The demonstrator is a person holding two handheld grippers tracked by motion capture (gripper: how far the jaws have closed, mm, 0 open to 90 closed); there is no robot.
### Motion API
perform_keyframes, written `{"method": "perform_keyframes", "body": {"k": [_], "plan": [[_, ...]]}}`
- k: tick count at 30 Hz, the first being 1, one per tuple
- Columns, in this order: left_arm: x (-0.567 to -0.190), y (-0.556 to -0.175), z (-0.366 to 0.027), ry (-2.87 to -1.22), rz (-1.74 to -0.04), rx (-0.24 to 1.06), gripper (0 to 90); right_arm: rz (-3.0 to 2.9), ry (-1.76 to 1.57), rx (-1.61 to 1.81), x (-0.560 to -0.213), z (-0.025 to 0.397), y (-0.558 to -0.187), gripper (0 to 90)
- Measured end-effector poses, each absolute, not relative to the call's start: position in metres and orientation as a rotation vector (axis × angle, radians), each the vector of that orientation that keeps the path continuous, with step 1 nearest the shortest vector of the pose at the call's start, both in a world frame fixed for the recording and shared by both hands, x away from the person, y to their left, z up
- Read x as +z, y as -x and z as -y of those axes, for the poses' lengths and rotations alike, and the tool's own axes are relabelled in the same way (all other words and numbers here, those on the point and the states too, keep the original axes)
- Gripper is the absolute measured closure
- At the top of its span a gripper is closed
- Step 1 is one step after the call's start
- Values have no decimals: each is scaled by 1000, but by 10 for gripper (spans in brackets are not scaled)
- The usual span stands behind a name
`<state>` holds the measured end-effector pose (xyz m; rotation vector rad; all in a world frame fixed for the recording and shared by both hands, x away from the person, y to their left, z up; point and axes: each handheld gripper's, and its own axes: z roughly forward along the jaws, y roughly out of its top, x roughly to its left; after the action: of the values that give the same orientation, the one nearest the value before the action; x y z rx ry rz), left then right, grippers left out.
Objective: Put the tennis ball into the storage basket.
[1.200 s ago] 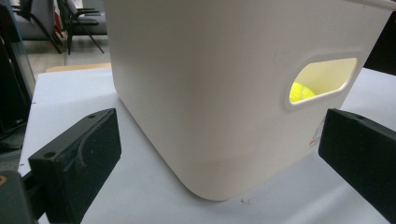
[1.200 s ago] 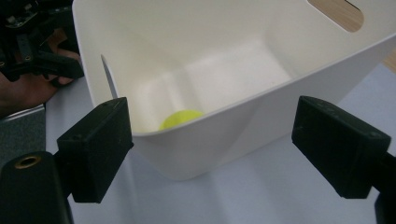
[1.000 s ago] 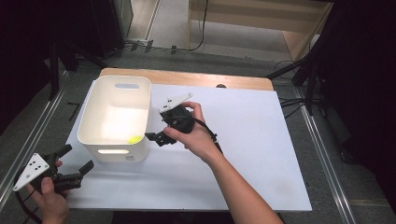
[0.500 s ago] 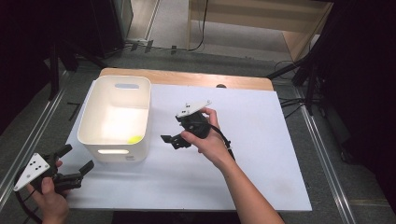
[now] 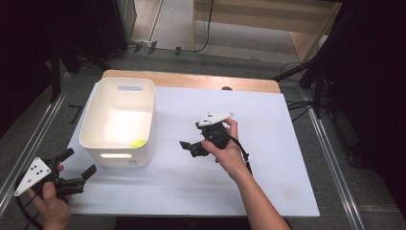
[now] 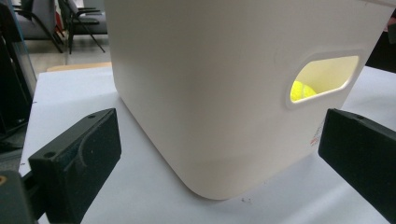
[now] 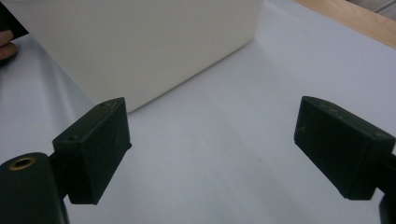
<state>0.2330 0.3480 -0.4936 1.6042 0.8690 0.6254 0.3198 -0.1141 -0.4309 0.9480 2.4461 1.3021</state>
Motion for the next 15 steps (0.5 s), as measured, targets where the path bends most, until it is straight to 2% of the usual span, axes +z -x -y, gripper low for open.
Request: {"method": "perform_keyframes", "body": {"k": [5, 7, 15], "plan": [[-494, -233, -348, -1605, -870, 626, 0, -2407, -969, 1288, -438, 127, -313, 78], [-494, -233, -348, -1605, -871, 627, 0, -2391, -969, 1288, -442, 132, -310, 20], [-494, -233, -348, -1608, -871, 629, 0, -2342, -1034, 1310, -458, 158, -299, 14]]}}
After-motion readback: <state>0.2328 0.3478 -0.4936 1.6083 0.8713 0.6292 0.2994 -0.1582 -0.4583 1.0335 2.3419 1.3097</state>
